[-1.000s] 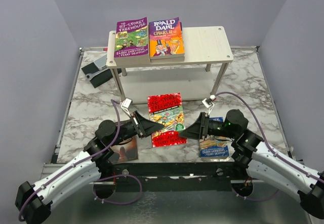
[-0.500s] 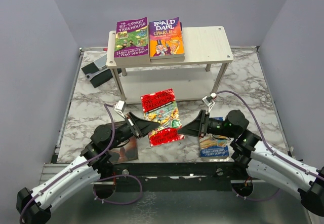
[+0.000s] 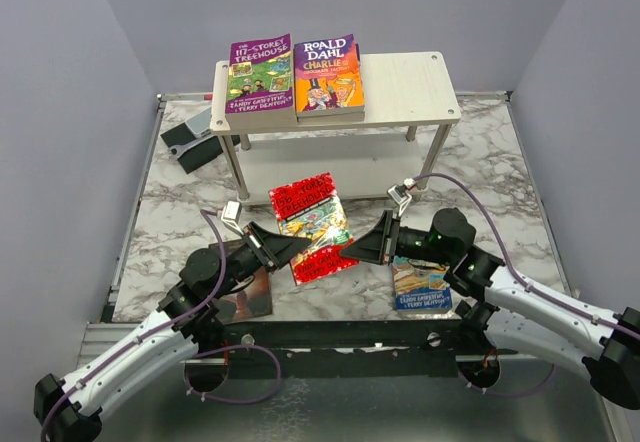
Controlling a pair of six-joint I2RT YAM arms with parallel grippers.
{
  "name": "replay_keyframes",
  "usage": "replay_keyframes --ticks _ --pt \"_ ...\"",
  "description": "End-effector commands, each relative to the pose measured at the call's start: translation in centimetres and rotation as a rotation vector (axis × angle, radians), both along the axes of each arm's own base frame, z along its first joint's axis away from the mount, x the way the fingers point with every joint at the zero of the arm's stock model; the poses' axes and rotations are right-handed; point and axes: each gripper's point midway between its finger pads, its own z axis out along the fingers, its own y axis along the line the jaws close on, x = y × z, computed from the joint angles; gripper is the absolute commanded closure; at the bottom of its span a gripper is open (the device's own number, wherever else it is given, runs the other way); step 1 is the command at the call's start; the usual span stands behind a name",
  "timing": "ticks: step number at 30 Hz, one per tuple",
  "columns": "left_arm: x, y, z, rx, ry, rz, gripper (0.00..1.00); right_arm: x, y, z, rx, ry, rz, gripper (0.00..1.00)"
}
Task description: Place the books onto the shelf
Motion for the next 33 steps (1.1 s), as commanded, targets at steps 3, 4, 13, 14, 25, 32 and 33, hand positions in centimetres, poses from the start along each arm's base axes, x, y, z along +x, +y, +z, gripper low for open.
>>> replay_keyframes --ticks 3,4,13,14,25,32,33 --pt "0.9 0.8 -0.1 -0.005 -0.017 0.067 1.00 0.1 0.8 3.3 0.068 -0.068 0.005 0.97" --pt "0.9 0.8 -0.1 -0.005 -0.017 0.069 1.00 0.2 0.8 3.2 0.059 -0.068 -0.001 0.99" --pt "1.5 1.6 -2.1 0.051 0.020 0.126 0.72 0.5 -0.5 3.1 -0.023 -0.102 -0.060 0.99" --pt "1.5 1.7 -2.2 0.058 0.019 0.131 0.67 0.4 -0.6 3.2 -0.029 -0.110 -0.063 0.99" --pt "2.2 3.5 -1.8 0.251 -0.050 0.216 0.28 0.4 -3.4 4.6 -0.145 -0.223 -0.138 0.99" --pt "3.1 6.2 1.7 0.435 -0.171 0.323 0.05 -0.8 -5.8 8.1 -0.191 -0.344 -0.146 0.99" --pt "3.2 6.7 2.3 0.461 -0.190 0.341 0.01 -0.9 -6.2 9.0 -0.193 -0.360 -0.154 0.99"
